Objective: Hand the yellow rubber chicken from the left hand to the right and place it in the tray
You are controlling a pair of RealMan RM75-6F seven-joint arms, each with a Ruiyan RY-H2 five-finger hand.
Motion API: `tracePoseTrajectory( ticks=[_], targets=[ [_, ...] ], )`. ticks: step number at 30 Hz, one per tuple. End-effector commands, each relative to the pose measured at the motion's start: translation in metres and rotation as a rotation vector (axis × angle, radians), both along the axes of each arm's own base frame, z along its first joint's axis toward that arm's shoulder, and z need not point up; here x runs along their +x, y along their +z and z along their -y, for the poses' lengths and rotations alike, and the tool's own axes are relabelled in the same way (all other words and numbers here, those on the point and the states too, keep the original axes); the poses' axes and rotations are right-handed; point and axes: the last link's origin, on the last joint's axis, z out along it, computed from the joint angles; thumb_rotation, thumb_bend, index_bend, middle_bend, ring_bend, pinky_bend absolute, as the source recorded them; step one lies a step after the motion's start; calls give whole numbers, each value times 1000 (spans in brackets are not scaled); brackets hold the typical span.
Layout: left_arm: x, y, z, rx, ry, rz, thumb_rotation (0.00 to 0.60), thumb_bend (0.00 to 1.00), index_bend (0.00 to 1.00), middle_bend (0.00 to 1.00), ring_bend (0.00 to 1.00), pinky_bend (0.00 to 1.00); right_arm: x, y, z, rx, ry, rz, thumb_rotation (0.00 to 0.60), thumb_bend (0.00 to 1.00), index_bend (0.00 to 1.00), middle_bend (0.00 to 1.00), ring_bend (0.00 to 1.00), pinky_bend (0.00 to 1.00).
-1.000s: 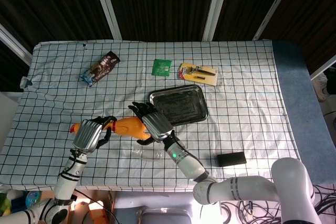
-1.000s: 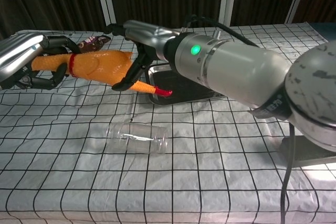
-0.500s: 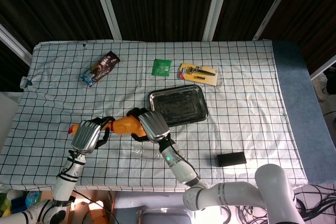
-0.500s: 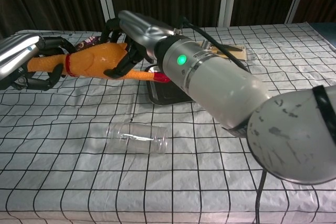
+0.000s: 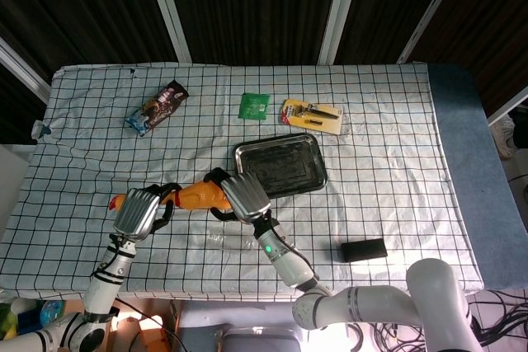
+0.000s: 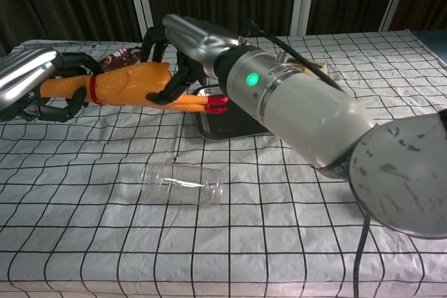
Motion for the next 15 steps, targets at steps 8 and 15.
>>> tracePoseTrajectory(
  ticks=[8, 15],
  targets=[
    [1, 2, 0, 7, -3, 2, 600, 764, 691, 788, 568, 818, -8, 6, 2, 85, 6, -31, 600, 135, 0, 0, 0, 1],
    [1, 2, 0, 5, 0, -1, 600, 764, 691, 788, 568, 818, -9, 10, 3, 126, -12, -26, 600, 87, 0, 0, 0, 0]
  ],
)
